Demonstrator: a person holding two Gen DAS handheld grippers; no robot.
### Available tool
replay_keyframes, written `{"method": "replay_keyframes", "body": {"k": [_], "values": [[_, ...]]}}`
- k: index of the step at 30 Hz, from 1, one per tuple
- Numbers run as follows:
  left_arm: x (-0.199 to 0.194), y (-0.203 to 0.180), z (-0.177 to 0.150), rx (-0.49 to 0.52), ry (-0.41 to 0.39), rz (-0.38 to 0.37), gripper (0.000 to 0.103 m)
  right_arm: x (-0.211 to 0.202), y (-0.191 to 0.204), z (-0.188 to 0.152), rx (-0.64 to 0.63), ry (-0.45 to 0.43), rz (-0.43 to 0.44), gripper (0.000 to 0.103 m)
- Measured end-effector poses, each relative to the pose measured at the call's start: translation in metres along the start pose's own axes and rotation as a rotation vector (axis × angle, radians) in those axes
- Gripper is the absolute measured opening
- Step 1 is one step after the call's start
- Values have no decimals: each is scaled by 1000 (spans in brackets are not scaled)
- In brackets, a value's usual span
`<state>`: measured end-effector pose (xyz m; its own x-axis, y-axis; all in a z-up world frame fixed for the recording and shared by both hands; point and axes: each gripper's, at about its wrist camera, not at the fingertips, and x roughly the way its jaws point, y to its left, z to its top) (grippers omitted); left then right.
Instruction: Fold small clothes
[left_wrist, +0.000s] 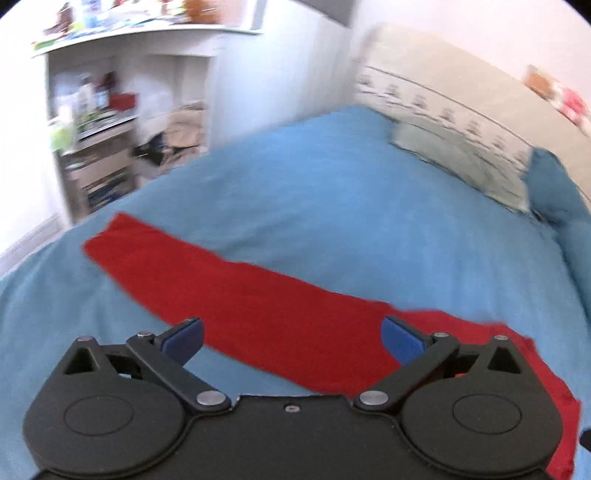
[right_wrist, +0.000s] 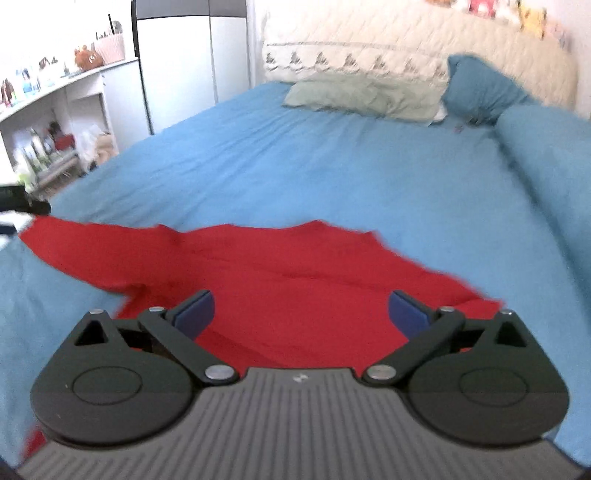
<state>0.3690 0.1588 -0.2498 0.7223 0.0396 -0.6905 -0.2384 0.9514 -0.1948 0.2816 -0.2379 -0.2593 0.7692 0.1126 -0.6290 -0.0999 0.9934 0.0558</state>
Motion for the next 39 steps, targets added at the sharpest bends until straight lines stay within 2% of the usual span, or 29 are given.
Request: {"method": "replay_keyframes", "body": {"k": [5, 7, 10, 12, 16, 19, 21, 23, 24, 25, 28, 31, 34, 39], "values": [[36, 79, 12, -166, 20, 29, 101, 35, 46, 7, 57, 97, -10, 103], [54, 105, 13, -232, 26, 31, 95, 49, 66, 7, 64, 108, -16, 103], [76, 138, 16, -309, 38, 32, 69, 70, 93, 1, 62, 134, -21, 103], [92, 153, 15, -342, 41, 37, 58, 86, 111, -2, 60, 154, -21, 103], [113, 172, 12, -380, 29, 48, 48, 110, 136, -12, 63, 175, -25, 103], [116, 181, 12, -399, -3, 36, 46, 122, 144, -17, 69, 182, -29, 103], [120, 180, 16, -376, -9, 54, 41, 131, 148, -20, 70, 186, -32, 103], [126, 180, 22, -347, -11, 77, 31, 135, 149, -22, 63, 192, -35, 103], [126, 180, 24, -341, -11, 87, 17, 136, 149, -23, 61, 194, -38, 103], [128, 180, 24, -342, -8, 89, 7, 135, 149, -22, 59, 193, -39, 103], [125, 179, 27, -350, -12, 82, 6, 133, 147, -21, 66, 187, -41, 103], [114, 160, 34, -283, -18, 82, 6, 130, 144, -19, 73, 182, -43, 103], [100, 119, 44, -135, -46, 22, 6, 126, 138, -15, 68, 175, -59, 103], [69, 15, 51, 140, -108, -156, 6, 122, 121, -12, 67, 170, -96, 103]]}}
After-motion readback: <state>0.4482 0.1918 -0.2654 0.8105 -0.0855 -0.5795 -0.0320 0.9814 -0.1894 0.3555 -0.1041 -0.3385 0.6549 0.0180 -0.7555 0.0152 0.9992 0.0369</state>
